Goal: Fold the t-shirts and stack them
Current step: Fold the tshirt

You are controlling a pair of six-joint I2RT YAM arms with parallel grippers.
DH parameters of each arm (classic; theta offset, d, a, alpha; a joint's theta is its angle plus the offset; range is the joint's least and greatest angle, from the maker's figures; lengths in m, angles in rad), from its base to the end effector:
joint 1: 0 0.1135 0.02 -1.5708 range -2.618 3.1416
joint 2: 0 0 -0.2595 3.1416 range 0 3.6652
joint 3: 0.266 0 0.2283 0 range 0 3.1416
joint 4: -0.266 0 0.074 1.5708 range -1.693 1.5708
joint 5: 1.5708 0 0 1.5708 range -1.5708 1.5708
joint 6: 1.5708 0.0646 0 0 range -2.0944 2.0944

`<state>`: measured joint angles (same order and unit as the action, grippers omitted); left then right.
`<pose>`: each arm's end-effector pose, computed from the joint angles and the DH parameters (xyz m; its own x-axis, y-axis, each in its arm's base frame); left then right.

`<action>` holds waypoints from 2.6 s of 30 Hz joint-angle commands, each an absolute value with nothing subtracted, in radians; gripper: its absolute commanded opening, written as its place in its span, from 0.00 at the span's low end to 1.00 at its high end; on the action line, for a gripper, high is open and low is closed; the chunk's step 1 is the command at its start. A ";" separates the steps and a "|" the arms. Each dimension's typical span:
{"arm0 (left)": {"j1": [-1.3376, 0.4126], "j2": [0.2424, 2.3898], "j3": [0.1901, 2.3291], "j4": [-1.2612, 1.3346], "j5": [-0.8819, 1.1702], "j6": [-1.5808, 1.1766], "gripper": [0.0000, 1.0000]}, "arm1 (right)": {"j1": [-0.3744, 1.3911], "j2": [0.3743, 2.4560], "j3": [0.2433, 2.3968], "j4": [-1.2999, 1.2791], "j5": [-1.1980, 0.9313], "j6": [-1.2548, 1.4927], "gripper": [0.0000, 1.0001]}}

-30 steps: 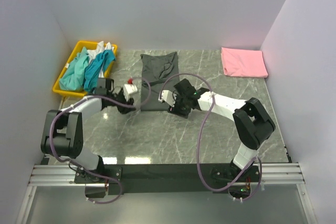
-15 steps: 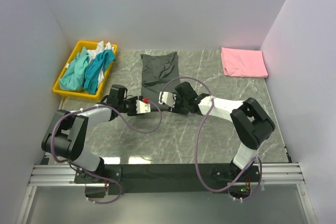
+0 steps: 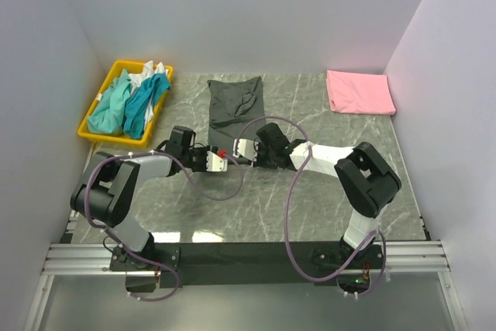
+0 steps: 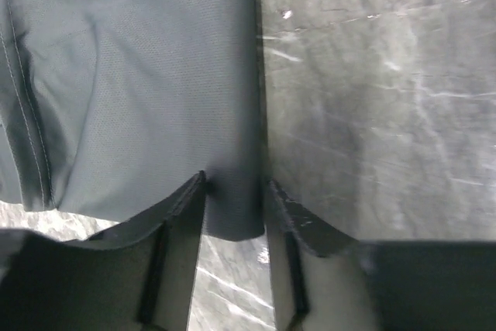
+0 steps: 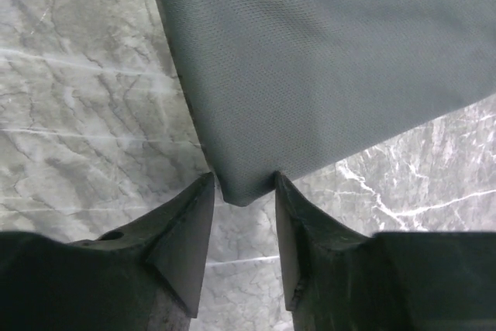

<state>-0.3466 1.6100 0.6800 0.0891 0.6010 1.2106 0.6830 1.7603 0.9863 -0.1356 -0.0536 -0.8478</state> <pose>0.2649 -0.1345 0.1373 0.3470 0.6953 -0.6294 0.8797 -0.0087 0.4755 0.2719 0.2257 0.1480 0.0866 -0.8948 -0.4380 -0.8929 0.1253 -0.4325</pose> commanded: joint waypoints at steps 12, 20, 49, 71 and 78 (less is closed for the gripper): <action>-0.387 1.490 0.654 -0.127 0.594 1.245 0.01 | 0.706 1.672 0.993 -0.302 -0.135 -0.793 0.00; -0.440 1.194 0.583 -0.403 0.692 1.245 0.01 | 0.817 1.410 0.899 -0.492 -0.238 -0.690 0.00; -0.319 1.107 0.915 -0.569 0.764 0.989 0.01 | 0.666 1.305 1.117 -0.726 -0.362 -0.801 0.00; -0.262 2.040 1.548 -0.431 0.621 0.729 0.05 | 0.408 2.094 1.654 -0.738 -0.390 -0.901 0.00; -0.267 2.005 1.378 -0.468 0.600 0.738 0.08 | 0.411 2.155 1.701 -0.796 -0.394 -0.850 0.00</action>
<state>-0.2699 2.0575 1.4475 -0.4286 0.6170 0.7467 0.4122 2.1551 1.6630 -0.7357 -0.4046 -0.8761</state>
